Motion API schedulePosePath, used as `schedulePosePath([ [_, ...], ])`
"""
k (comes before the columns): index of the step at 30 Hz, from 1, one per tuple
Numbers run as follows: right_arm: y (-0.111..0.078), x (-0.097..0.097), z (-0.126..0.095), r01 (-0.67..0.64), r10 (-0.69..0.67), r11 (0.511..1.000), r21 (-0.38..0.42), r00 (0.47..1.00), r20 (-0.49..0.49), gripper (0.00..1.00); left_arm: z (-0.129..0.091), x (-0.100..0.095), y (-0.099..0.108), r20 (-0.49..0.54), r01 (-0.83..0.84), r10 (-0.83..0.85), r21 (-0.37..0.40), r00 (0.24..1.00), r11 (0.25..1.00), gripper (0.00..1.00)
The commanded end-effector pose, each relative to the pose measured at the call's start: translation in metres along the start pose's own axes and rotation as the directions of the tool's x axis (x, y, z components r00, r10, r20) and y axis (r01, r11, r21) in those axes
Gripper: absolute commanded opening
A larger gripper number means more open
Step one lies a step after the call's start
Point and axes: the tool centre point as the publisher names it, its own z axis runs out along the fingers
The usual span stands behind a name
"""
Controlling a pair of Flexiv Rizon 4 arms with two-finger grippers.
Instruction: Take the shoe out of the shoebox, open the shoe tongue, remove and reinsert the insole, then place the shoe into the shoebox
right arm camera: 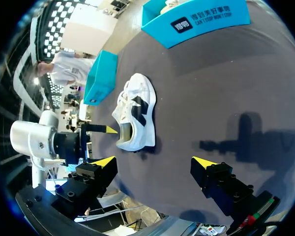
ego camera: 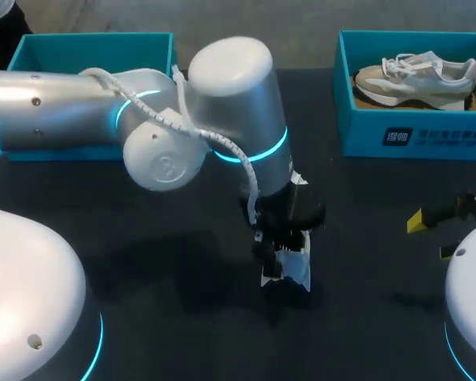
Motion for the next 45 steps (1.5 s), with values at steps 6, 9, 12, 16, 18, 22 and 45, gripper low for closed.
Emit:
schedulePosePath([
  [6,-0.001,0.001,0.0,-0.001,0.001,1.0,-0.001,1.0,0.003,1.0,0.029,-0.008,-0.008,0.001,0.011,-0.011,-0.032,1.0,0.999,1.0],
  [9,-0.001,0.001,0.0,-0.001,0.001,1.0,-0.001,1.0,0.003,1.0,0.033,-0.01,-0.01,0.001,0.016,-0.016,-0.036,1.0,0.999,1.0],
  [12,-0.001,0.001,0.0,-0.001,0.001,1.0,-0.001,1.0,0.003,1.0,0.036,-0.011,-0.012,-0.004,0.019,-0.019,-0.048,1.0,0.999,1.0],
  [16,-0.001,0.001,0.0,-0.001,0.001,1.0,-0.001,1.0,0.003,1.0,0.044,-0.011,-0.013,-0.018,0.025,-0.026,-0.074,0.999,0.997,1.0],
  [18,-0.001,0.001,0.0,-0.001,0.001,1.0,-0.001,1.0,0.003,1.0,0.048,-0.01,-0.013,-0.025,0.026,-0.028,-0.081,0.999,0.996,1.0],
  [22,-0.001,0.001,0.0,-0.001,0.001,1.0,-0.001,1.0,0.003,1.0,0.055,-0.007,-0.013,-0.023,0.031,-0.034,-0.102,0.999,0.994,0.99],
  [45,-0.001,0.001,0.0,-0.001,0.001,1.0,-0.001,1.0,0.003,1.0,0.083,-0.005,-0.006,0.048,0.098,-0.092,-0.146,0.995,0.984,0.68],
])
